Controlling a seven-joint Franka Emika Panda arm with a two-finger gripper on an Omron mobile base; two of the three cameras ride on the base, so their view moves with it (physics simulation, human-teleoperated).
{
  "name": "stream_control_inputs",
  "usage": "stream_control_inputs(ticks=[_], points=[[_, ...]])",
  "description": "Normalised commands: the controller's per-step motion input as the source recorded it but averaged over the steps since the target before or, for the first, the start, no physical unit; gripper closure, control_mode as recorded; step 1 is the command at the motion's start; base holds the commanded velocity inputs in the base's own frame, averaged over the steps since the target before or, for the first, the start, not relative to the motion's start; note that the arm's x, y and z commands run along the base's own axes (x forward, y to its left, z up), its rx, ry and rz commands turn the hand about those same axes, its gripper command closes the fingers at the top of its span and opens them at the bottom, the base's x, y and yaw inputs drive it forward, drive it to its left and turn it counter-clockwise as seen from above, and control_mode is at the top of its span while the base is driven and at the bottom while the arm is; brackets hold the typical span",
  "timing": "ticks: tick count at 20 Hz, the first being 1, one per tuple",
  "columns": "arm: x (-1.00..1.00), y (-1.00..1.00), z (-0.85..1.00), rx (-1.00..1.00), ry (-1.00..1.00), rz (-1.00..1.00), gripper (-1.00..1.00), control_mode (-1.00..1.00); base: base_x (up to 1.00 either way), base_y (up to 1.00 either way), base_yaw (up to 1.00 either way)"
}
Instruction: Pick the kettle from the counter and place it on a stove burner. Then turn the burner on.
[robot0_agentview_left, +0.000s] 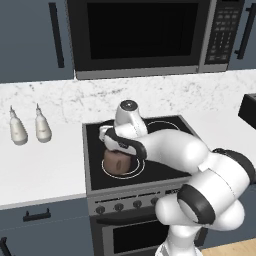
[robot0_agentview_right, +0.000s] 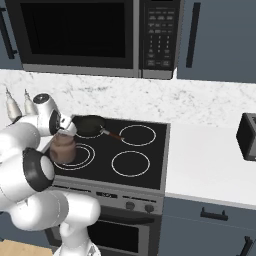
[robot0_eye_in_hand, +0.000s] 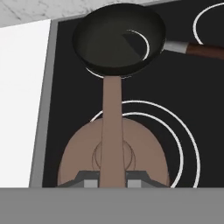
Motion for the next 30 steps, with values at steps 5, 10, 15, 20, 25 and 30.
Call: stream_control_inputs(ticks=[5, 10, 15, 20, 25, 30], points=[[0.21, -0.07, -0.09, 0.0, 0.0, 0.01, 1.0, -1.0, 0.0, 0.0, 0.0], [0.05, -0.06, -0.07, -0.02, 0.0, 0.0, 1.0, -1.0, 0.0, 0.0, 0.0], [-0.08, -0.02, -0.01, -0.01, -0.03, 0.0, 1.0, -1.0, 0.0, 0.0, 0.0], [-0.02, -0.05, 0.0, -0.02, -0.1, 0.0, 1.0, -1.0, 0.0, 0.0, 0.0], [0.0, -0.15, 0.0, -0.02, -0.06, 0.0, 1.0, -1.0, 0.0, 0.0, 0.0], [0.0, -0.25, 0.0, -0.03, -0.05, 0.0, 1.0, -1.0, 0.0, 0.0, 0.0]])
